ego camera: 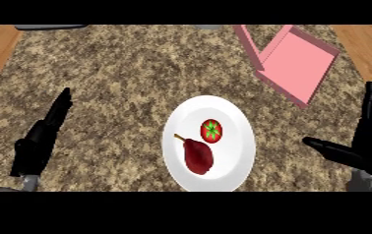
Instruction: Pick the tomato from the plate and place it in the cardboard box
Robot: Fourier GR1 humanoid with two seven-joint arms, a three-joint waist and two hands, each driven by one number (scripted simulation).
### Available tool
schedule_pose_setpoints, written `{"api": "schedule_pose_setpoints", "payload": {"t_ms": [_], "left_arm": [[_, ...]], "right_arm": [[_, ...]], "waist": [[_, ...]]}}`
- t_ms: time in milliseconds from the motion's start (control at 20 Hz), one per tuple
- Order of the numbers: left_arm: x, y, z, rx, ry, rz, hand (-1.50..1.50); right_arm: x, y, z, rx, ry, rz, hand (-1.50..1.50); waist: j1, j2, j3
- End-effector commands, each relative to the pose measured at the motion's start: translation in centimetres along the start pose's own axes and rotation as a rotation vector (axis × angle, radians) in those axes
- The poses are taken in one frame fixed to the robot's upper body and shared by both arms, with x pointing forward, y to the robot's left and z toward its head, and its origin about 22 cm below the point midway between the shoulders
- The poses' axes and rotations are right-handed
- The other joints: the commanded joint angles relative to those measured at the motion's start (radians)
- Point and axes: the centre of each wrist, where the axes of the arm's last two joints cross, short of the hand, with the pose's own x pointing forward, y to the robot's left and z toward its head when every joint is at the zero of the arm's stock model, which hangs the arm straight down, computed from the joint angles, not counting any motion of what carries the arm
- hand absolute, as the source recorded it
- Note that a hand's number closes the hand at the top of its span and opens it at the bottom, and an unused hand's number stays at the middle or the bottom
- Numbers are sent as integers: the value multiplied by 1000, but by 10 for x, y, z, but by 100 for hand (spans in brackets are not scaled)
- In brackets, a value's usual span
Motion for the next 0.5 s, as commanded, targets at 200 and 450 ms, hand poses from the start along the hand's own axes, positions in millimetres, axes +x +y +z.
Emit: {"api": "schedule_pose_setpoints", "payload": {"t_ms": [200, 450], "left_arm": [[-1, -22, -13, -76, -8, -71, 0], [-7, -12, -26, -70, 17, -83, 0]], "right_arm": [[-15, -30, 89, 351, -209, 270, -150], [19, -47, 120, 468, -119, 469, -150]], "waist": [[24, -9, -13], [16, -18, -17]]}}
